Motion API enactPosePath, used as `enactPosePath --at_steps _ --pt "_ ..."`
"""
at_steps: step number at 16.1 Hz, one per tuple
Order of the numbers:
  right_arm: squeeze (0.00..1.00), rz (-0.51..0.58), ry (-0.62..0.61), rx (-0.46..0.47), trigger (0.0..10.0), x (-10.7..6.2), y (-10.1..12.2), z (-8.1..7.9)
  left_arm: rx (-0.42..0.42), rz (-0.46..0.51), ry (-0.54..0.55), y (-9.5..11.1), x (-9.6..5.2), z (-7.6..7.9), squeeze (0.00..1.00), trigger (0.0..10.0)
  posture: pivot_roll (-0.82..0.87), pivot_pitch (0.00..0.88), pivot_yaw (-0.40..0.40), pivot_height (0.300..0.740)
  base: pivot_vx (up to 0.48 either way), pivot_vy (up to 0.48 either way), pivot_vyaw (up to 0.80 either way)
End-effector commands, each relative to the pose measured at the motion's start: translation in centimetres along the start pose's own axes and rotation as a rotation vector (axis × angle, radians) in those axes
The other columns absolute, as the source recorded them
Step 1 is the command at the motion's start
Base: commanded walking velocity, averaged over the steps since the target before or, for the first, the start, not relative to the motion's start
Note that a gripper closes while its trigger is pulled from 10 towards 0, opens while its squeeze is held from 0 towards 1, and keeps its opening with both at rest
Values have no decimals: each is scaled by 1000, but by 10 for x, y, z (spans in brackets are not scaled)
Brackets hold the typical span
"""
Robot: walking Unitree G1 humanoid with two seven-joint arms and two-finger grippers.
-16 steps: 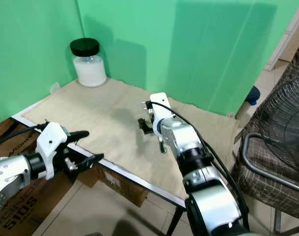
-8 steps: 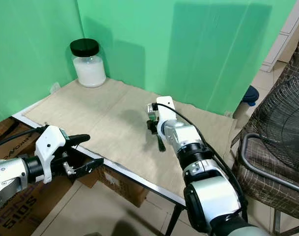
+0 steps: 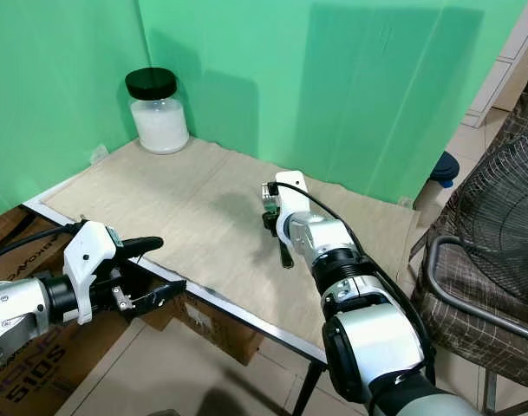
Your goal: Setting the table
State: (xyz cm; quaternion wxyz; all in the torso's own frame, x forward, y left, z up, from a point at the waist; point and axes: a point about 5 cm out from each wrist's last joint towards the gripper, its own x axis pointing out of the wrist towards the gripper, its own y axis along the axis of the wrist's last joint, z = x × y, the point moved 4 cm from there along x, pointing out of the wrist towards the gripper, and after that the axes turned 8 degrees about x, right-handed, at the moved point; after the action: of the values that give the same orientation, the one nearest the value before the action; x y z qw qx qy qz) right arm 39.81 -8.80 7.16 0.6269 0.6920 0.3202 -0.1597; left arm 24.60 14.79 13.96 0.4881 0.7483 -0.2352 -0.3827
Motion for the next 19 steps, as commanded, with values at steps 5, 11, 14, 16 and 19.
enactPosePath --at_steps 5,11,14,16,19 --pt "0 -25 13 14 0 1 -2 0 12 0 -19 3 -1 2 0 10000 74 0 -18 740 0 0 0" --pt "0 -29 25 21 0 1 -2 -1 20 -4 -18 2 -1 0 0 10000 73 0 -15 740 0 0 0" --pt "0 -21 28 22 0 1 1 -1 25 1 -13 4 0 -2 0 10000 71 0 -12 740 0 0 0" --pt "0 -14 37 33 0 0 4 -1 29 4 -9 4 1 -4 0 10000 69 0 -9 740 0 0 0" --pt "0 20 57 51 0 -5 17 -2 36 12 -4 7 3 -6 0 10000 68 0 -5 740 0 0 0"
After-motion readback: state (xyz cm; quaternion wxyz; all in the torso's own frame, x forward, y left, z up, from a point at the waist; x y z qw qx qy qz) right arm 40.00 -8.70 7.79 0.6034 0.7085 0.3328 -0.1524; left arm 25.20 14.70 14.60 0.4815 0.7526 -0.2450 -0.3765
